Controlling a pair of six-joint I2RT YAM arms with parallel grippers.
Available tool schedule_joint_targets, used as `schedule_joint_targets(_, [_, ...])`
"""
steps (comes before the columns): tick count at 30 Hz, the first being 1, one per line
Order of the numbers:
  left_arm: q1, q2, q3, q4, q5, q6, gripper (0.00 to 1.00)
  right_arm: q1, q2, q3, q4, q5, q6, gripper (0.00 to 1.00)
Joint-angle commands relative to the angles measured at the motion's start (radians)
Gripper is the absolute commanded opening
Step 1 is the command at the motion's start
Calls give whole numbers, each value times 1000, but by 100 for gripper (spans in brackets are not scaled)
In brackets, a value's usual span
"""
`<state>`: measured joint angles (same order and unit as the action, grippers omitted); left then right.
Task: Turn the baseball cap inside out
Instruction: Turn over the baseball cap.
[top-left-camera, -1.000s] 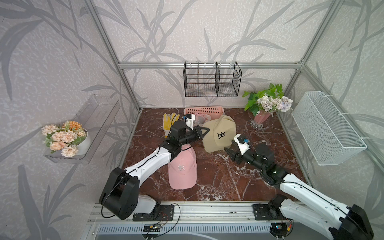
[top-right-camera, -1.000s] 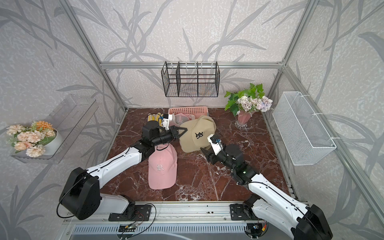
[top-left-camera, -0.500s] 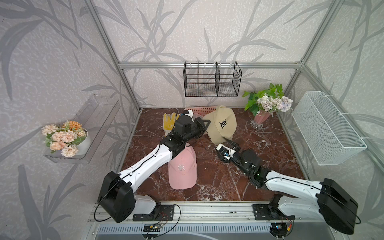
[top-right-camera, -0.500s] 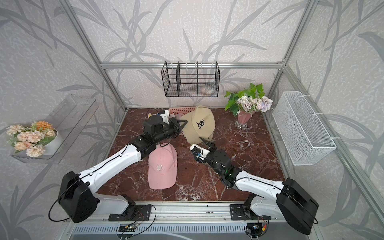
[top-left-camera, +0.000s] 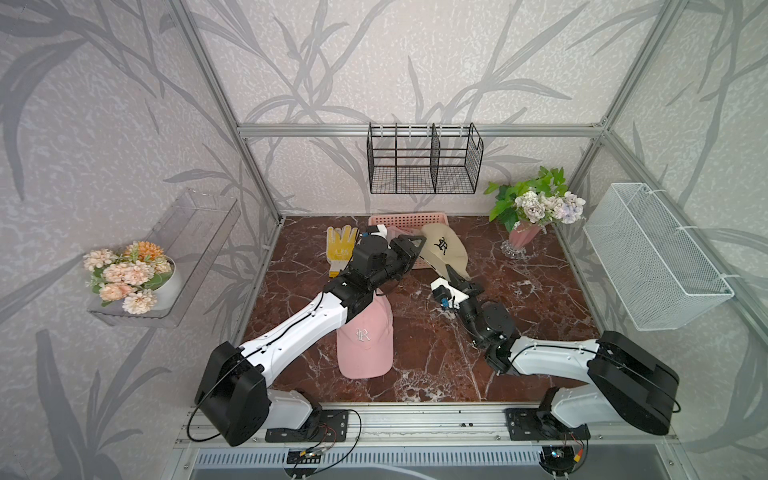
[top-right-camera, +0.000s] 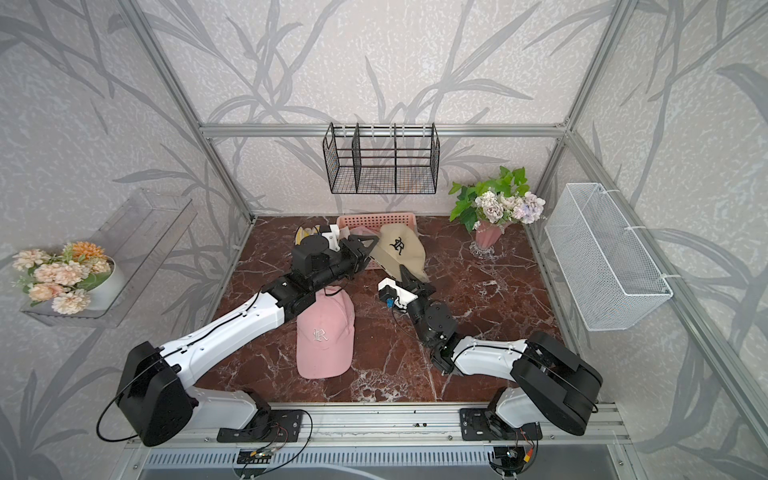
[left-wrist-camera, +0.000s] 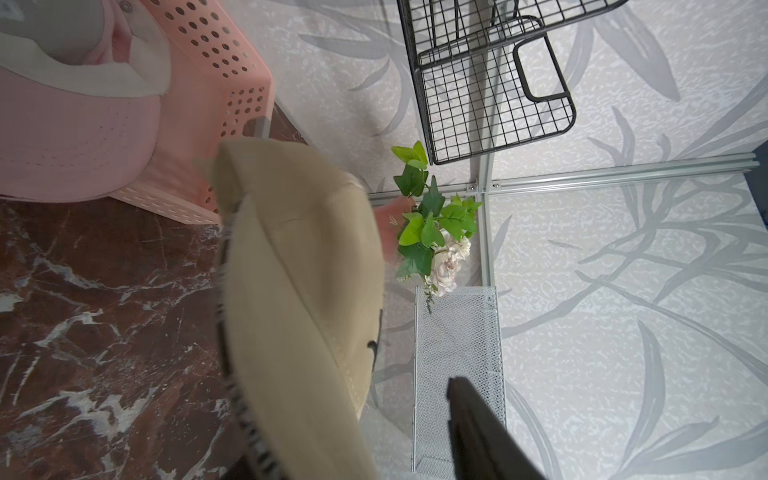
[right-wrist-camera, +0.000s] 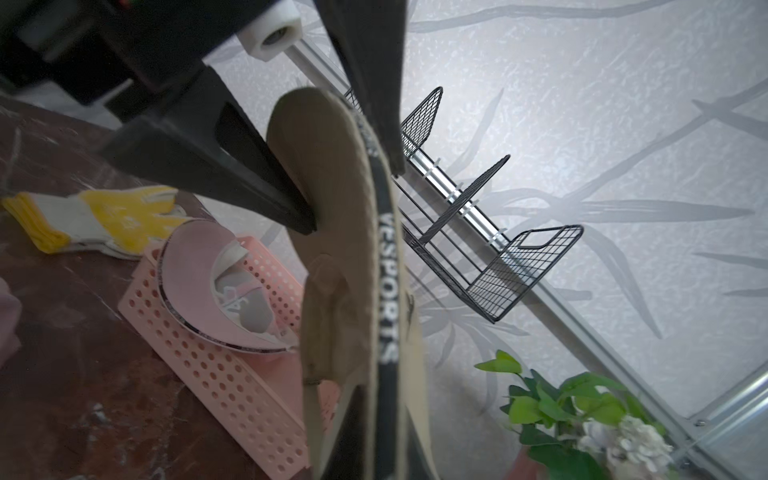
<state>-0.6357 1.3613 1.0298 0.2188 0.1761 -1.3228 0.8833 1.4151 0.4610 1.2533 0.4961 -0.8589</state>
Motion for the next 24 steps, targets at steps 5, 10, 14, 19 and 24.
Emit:
schedule_joint_targets(5, [-41,-44,98,-53,-193,571,79,11,-126,53,-235,62,134,0])
schedule_joint_targets(10, [-64,-52,135,-130,-263,976,82,-74,-348,149,-821,-108,452,0])
schedule_joint_targets(14, [-64,-114,64,-65,-187,1304,90,-161,-456,238,-1144,-241,637,0])
schedule_joint_targets(19, [-64,-139,68,-96,-73,1585,95,-232,-499,349,-1433,-363,725,0])
schedule_joint_targets(24, [-64,-120,120,-181,63,1781,100,-288,-499,418,-1573,-536,762,0])
